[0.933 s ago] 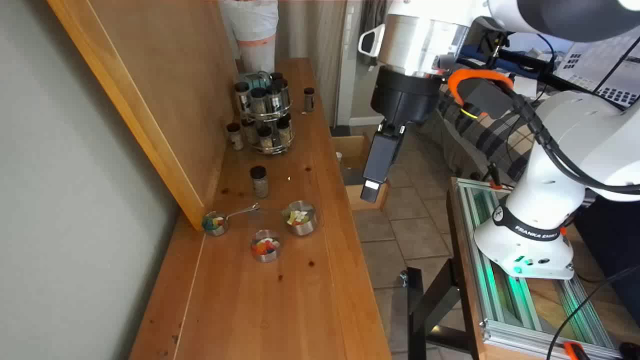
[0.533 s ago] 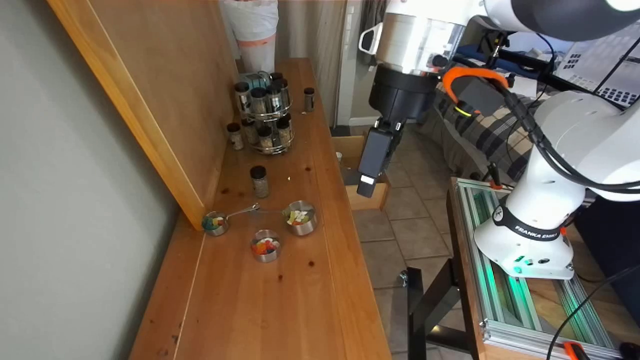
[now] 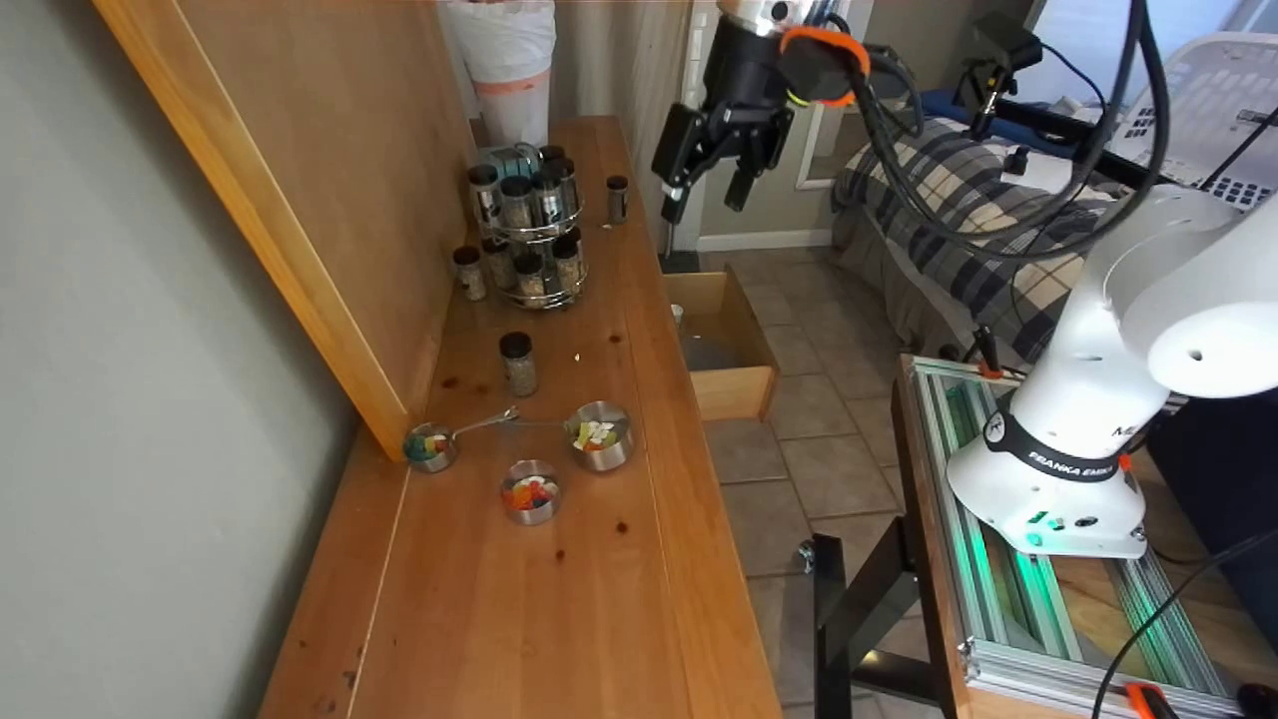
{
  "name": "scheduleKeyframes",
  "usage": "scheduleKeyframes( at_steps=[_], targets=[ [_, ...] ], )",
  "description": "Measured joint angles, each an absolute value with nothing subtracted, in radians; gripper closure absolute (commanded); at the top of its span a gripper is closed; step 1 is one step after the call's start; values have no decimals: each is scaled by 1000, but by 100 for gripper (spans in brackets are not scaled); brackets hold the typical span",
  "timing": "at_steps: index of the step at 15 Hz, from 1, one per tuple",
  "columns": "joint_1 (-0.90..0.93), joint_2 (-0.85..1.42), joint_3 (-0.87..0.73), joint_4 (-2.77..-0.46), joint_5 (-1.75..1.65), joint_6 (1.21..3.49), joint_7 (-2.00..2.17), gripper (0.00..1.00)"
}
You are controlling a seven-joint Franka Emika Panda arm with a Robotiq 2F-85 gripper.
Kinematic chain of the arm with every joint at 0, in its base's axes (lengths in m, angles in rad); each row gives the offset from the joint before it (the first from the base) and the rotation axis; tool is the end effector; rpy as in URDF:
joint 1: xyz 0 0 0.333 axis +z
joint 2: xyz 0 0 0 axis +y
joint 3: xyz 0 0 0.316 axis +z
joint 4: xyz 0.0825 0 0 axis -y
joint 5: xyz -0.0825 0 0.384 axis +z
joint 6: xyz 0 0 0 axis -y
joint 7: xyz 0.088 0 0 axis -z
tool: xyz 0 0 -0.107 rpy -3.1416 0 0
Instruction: Turn the spice rack to the right, twice
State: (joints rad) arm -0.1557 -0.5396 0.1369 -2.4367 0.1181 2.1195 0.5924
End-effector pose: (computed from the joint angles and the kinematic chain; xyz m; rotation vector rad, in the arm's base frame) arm 0.4093 0.0025 0.5144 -2.8604 1.0011 -0.3058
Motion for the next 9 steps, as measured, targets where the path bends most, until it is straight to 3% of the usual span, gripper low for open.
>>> scheduleKeyframes(
  at_steps=[9],
  targets=[
    [-328,-362,105,-2181,-200,2173,890,0]
  ],
)
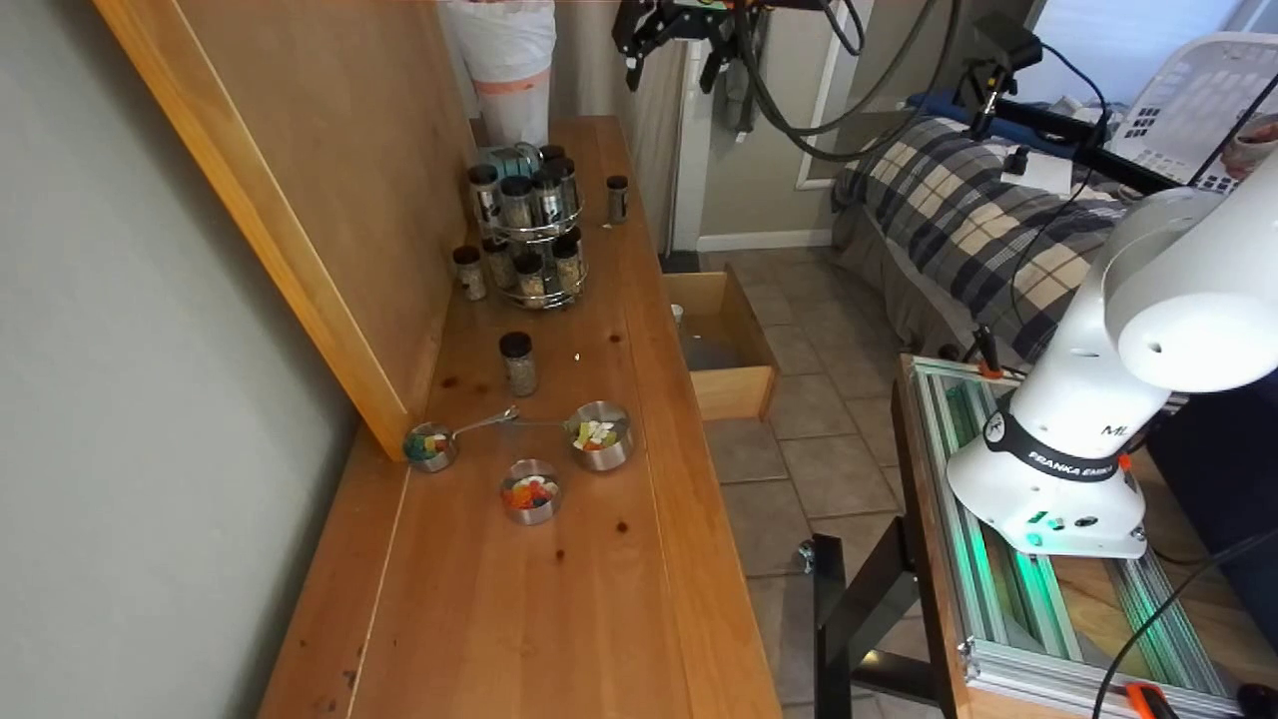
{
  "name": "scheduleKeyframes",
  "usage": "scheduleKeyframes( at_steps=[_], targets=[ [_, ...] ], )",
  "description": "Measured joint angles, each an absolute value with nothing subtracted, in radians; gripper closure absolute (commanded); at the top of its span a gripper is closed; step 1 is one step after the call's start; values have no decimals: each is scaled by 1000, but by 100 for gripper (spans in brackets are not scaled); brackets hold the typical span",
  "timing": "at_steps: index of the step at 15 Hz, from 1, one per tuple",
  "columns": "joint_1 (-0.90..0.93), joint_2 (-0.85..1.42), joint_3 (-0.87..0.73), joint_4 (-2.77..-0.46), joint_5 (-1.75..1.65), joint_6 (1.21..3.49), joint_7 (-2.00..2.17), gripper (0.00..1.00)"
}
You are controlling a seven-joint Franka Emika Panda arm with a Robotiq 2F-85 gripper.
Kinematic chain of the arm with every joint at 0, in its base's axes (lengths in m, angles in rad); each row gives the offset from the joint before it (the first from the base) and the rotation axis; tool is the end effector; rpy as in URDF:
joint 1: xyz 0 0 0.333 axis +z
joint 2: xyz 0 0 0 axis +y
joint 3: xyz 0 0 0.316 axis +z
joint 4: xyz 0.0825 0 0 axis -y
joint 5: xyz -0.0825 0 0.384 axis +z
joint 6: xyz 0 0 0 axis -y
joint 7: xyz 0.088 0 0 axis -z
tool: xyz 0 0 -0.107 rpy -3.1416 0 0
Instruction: Turn the spice rack to the right, twice
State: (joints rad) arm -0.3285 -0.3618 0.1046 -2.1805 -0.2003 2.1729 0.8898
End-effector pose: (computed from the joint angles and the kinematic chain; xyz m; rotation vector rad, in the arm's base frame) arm 0.4657 -0.1081 0.5737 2.5991 -1.4699 0.6089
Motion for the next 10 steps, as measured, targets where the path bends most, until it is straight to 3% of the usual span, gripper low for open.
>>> scheduleKeyframes(
  at_steps=[10],
  targets=[
    [-330,-199,60,-2012,-269,2134,1017,0]
  ],
)
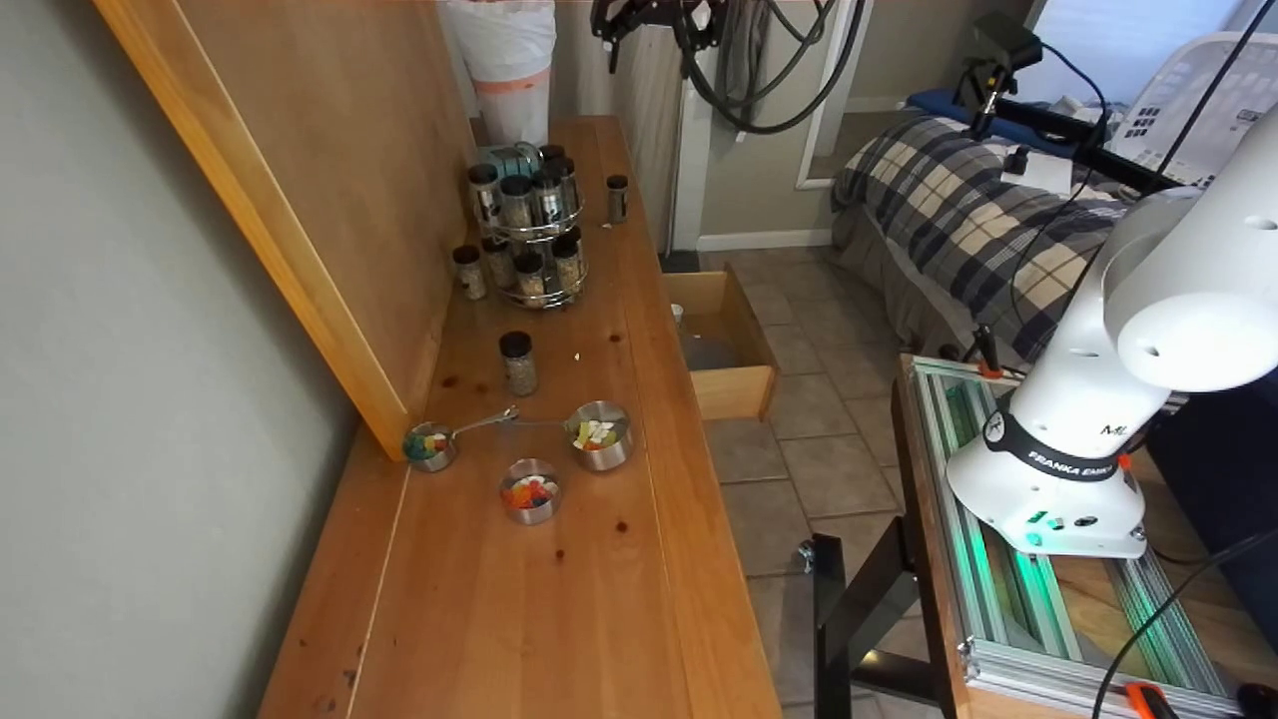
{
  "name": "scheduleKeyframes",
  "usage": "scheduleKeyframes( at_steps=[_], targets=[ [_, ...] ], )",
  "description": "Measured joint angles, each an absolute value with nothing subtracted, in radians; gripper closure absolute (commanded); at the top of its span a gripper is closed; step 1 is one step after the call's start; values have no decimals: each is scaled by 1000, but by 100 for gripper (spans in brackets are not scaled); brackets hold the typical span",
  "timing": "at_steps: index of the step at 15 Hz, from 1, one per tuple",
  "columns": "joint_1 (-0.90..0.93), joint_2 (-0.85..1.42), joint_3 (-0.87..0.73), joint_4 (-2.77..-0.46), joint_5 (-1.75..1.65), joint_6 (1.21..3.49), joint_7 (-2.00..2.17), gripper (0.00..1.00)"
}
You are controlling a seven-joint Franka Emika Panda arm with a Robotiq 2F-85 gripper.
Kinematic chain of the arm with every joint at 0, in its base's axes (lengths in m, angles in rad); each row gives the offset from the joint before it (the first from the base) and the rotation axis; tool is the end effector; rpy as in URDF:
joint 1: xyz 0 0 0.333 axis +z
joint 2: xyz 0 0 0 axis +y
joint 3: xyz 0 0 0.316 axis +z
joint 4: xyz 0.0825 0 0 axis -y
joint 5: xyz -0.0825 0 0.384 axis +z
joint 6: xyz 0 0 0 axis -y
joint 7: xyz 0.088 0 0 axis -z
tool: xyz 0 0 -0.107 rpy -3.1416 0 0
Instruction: Turn the spice rack to the right, twice
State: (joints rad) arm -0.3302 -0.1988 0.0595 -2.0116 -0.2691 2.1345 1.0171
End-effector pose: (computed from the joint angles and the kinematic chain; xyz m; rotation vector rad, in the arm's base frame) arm 0.5071 -0.1504 0.5749 2.4586 -1.6454 0.5874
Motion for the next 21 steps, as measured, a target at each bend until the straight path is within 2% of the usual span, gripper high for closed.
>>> scheduleKeyframes(
  at_steps=[6,11,16,21],
  targets=[
    [-290,-189,7,-2009,-270,2153,1003,0],
    [-256,-80,-98,-1953,-126,2271,783,0],
    [-253,88,-157,-1797,98,2258,480,0],
    [-256,238,-173,-1583,156,2125,329,0]
  ],
)
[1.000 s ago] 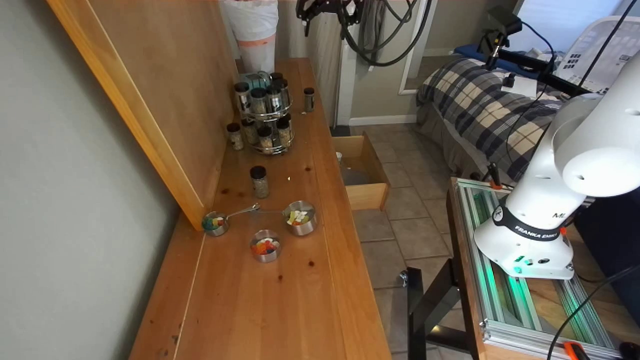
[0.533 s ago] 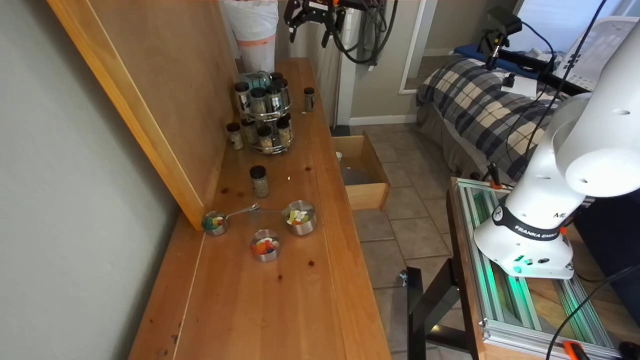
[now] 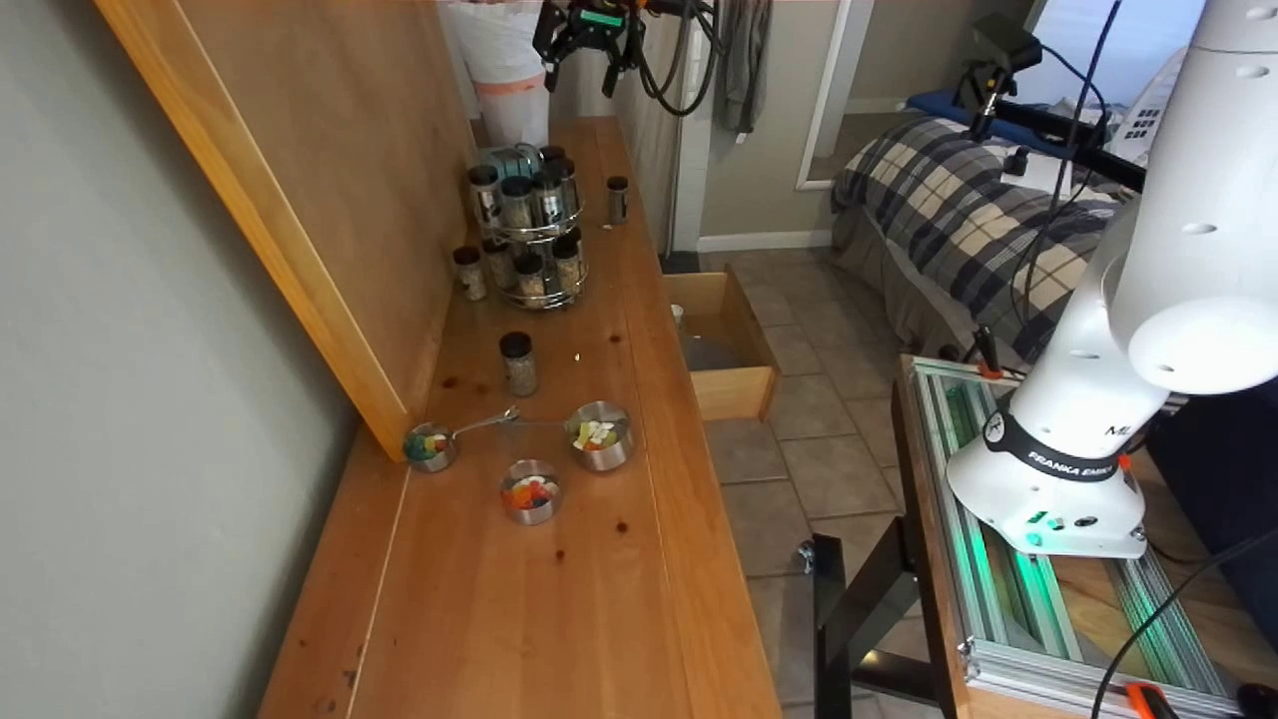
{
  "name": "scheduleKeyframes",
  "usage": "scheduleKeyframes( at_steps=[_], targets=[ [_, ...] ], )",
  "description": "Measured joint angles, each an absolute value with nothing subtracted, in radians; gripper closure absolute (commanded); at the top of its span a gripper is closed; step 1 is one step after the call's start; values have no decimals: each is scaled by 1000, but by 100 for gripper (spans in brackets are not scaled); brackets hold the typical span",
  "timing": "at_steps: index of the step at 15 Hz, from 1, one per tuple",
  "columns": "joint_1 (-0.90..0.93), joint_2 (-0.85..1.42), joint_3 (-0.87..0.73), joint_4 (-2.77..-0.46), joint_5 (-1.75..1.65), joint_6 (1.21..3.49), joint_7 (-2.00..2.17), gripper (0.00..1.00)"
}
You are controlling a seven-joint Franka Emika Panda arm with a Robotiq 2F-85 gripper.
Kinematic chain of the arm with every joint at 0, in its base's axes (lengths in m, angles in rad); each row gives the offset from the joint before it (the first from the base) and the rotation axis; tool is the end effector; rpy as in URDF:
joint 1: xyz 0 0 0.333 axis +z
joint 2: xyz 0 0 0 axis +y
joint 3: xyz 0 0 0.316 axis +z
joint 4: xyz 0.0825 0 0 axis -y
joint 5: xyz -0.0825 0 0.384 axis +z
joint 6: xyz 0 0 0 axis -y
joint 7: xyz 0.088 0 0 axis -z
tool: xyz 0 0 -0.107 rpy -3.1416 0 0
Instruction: Turn the spice rack to the right, twice
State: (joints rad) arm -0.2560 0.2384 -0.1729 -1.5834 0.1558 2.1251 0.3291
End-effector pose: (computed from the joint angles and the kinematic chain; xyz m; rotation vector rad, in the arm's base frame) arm 0.6101 -0.2590 0.5316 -2.7728 1.1862 -0.4742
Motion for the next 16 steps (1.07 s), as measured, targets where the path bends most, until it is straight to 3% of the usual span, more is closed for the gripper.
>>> scheduleKeyframes(
  at_steps=[3,10,13,16],
  targets=[
    [-257,321,-175,-1479,156,2090,316,3],
    [-255,483,-166,-1320,156,2090,316,47],
    [-255,527,-162,-1278,156,2090,317,41],
    [-256,550,-156,-1251,158,2090,317,42]
  ],
)
